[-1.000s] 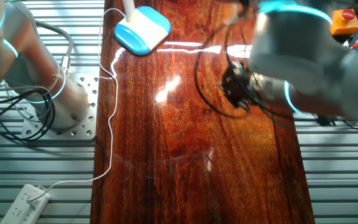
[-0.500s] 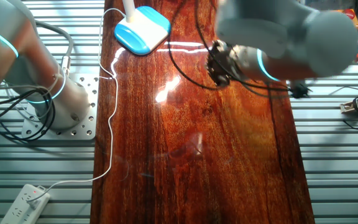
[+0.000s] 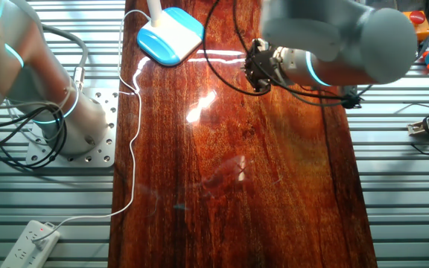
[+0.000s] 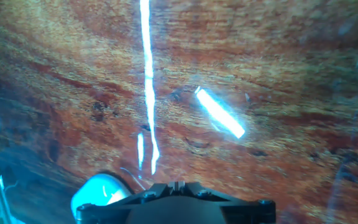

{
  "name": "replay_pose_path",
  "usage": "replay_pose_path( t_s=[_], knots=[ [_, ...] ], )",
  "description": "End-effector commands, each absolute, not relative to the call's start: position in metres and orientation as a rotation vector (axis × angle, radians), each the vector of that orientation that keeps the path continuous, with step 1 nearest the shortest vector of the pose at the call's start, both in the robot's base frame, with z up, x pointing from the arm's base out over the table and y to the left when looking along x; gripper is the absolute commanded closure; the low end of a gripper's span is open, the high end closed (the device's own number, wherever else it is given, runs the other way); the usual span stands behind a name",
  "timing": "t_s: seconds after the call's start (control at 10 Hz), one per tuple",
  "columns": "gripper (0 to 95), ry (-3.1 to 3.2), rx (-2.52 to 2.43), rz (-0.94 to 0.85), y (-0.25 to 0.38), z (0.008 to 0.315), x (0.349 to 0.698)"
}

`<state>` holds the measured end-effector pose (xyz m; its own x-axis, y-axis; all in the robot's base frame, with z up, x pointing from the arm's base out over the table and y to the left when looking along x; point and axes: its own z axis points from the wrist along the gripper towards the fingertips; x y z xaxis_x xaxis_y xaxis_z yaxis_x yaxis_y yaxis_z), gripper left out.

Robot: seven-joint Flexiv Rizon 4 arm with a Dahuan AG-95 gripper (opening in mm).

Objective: Turn off the desk lamp by pressing the button

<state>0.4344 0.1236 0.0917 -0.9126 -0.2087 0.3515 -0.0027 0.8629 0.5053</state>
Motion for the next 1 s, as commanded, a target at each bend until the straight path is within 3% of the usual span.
replay_pose_path(
  t_s=[0.1,1.0],
  knots=[
    [95.0,-2.617,0.085,-0.745,0.141,0.083,0.426],
    [95.0,-2.552,-0.043,-0.818,0.179,0.065,0.392]
  ],
)
